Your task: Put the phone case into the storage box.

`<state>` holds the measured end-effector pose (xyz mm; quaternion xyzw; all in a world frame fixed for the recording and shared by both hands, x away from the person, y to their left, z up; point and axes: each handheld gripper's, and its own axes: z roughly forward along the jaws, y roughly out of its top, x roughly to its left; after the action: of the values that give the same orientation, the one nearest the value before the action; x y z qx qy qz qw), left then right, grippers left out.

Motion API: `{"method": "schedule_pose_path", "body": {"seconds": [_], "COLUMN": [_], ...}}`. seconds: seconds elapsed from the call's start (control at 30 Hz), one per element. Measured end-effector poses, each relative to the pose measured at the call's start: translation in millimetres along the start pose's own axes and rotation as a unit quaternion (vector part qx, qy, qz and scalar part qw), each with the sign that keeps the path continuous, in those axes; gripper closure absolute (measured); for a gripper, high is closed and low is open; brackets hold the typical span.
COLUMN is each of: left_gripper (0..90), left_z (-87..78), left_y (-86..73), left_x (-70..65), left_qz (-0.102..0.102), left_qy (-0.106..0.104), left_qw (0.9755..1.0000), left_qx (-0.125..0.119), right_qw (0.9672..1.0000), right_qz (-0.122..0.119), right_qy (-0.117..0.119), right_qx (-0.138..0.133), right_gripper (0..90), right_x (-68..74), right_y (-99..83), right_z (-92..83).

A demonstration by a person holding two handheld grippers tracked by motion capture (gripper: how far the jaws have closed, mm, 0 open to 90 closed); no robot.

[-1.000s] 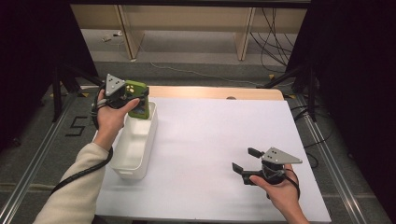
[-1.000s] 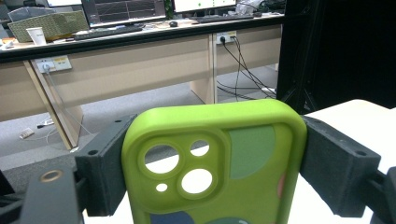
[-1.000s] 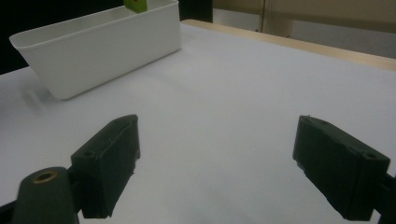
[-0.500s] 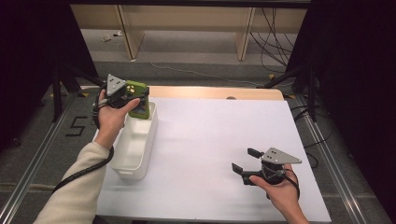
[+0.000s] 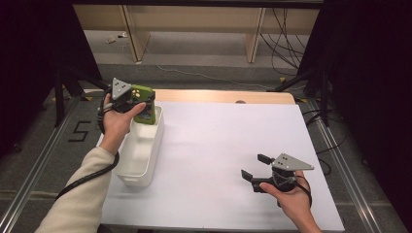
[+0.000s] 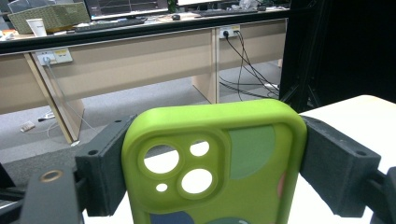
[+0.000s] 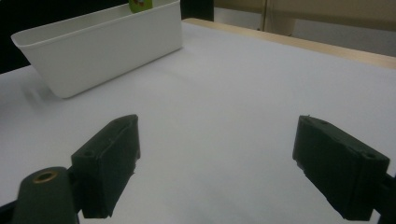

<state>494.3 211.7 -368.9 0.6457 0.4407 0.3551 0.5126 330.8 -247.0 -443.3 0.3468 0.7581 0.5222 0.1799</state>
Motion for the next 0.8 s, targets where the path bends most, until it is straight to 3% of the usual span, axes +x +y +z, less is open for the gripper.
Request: {"method": "schedule_pose_path", "body": {"seconds": [0.3, 0.8], "left_gripper": [17.3, 17.4], "left_z": [4.5, 10.1], "left_y": [-1.0, -3.4], "left_x": [1.3, 1.7], "left_qz": [0.006, -0.002], "left_qy": [-0.001, -0.003], "left_qw": [1.0, 1.0], "left_qx": [0.0, 0.006], "right_qw": [1.0, 1.0], "right_qz": [-0.001, -0.001], "right_qy": [0.0, 0.002], "right_qx": [0.0, 0.001], "right_gripper": [16.0, 16.0], "right_x": [-0.2, -0.4], "right_y": [0.0, -0.4], "right_z": [-0.1, 0.2]}}
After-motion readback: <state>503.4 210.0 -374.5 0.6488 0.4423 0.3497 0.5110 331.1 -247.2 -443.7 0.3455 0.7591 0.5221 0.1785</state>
